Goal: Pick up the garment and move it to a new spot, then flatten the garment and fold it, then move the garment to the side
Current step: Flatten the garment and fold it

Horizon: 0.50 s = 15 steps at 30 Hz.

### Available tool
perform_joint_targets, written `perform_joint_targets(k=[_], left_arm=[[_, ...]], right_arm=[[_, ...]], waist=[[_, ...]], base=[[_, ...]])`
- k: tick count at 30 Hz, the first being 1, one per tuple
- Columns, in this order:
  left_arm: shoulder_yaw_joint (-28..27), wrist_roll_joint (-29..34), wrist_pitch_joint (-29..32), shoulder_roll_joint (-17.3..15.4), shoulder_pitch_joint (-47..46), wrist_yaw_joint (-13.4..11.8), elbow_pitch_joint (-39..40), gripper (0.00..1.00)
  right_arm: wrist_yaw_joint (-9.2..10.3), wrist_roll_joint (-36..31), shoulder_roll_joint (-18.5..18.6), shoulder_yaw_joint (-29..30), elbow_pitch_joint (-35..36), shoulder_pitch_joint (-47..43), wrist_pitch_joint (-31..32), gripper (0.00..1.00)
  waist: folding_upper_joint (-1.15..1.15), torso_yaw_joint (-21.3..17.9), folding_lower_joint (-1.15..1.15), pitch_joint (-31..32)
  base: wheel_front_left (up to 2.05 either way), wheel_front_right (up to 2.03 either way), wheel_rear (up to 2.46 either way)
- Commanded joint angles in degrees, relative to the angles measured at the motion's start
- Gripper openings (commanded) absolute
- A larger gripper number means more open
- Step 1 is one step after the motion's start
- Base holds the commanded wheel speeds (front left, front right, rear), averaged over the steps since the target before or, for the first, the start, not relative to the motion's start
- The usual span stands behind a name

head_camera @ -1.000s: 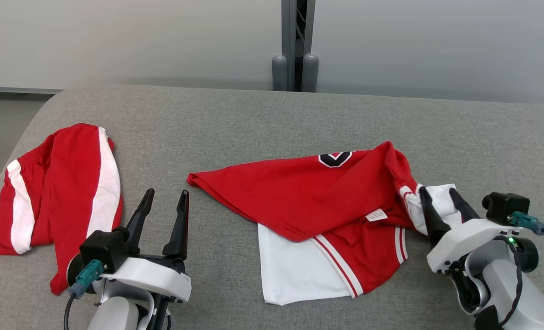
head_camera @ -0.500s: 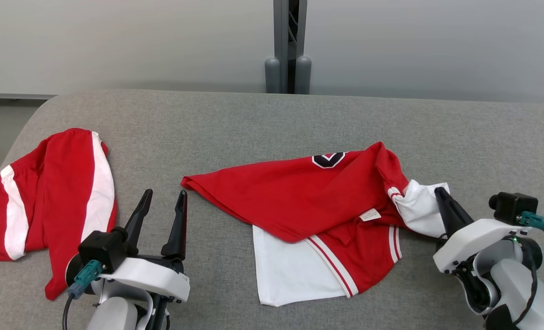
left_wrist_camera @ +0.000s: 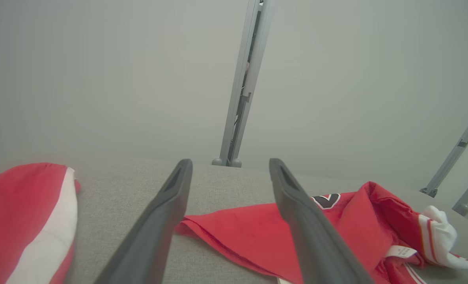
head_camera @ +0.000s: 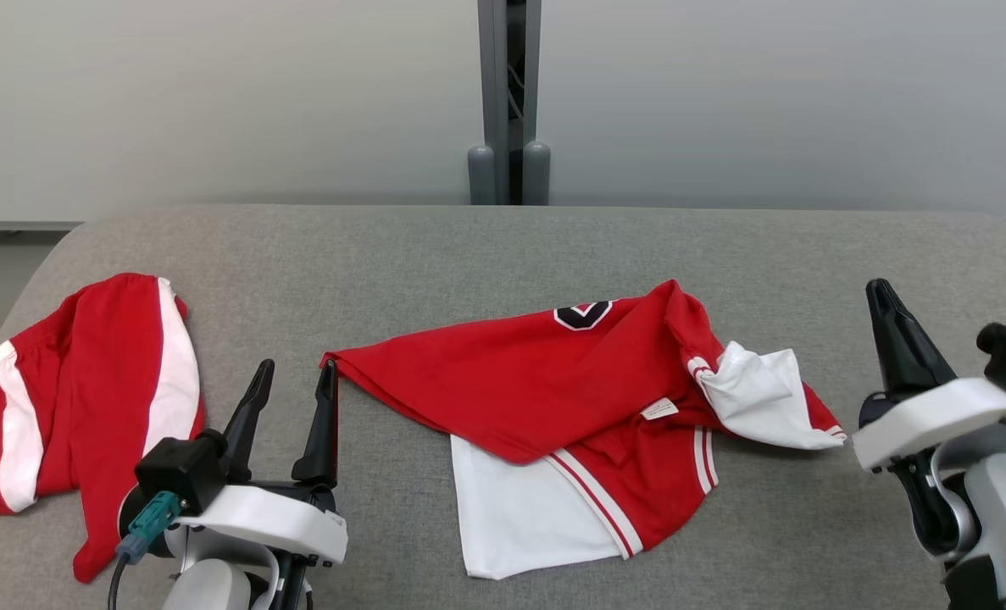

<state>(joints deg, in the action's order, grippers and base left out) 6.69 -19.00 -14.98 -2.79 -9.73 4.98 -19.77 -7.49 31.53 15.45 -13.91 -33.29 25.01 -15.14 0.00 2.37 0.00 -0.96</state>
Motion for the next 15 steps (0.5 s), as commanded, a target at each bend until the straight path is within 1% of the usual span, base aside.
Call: perform_joint_targets(k=[1, 6, 11, 12, 13, 15], left_arm=[[-0.1, -0.4, -0.2, -0.2, 0.6, -0.3, 0.3, 1.0], [0.1, -1.2, -0.2, -0.2, 1.3, -0.9, 0.9, 1.0], [0.1, -1.4, -0.2, -0.2, 1.8, -1.1, 1.2, 1.0], [0.2, -1.4, -0.2, -0.2, 1.8, -1.1, 1.2, 1.0], [0.3, -1.5, -0.2, -0.2, 1.7, -1.1, 1.1, 1.0], [0.5, -1.6, -0.2, -0.2, 1.5, -1.1, 1.1, 1.0]], right_arm=[[-0.01, -2.3, -0.1, 1.6, 2.3, -2.2, -0.1, 0.0], [-0.01, -7.9, -1.8, 5.2, 8.3, -8.4, -0.1, 0.0], [-0.01, -11.2, -2.8, 5.9, 9.8, -11.8, -0.1, 0.0], [-0.01, -11.8, -3.0, 6.0, 9.8, -12.1, -0.1, 0.7], [-0.01, -11.7, -3.3, 6.0, 9.4, -12.4, -0.1, 1.0], [-0.01, -11.9, -3.2, 5.5, 9.3, -12.3, -0.1, 1.0]], waist=[[0.0, -0.5, 0.0, 0.6], [0.0, -1.4, 0.0, 1.3], [0.0, -2.1, 0.0, 1.5], [0.0, -2.1, 0.0, 1.4], [0.0, -2.1, 0.0, 1.4], [0.0, -2.1, 0.0, 1.3]], base=[[0.0, 0.0, 0.0], [0.0, 0.0, 0.0], [0.0, 0.0, 0.0], [0.0, 0.0, 0.0], [0.0, 0.0, 0.0], [0.0, 0.0, 0.0]])
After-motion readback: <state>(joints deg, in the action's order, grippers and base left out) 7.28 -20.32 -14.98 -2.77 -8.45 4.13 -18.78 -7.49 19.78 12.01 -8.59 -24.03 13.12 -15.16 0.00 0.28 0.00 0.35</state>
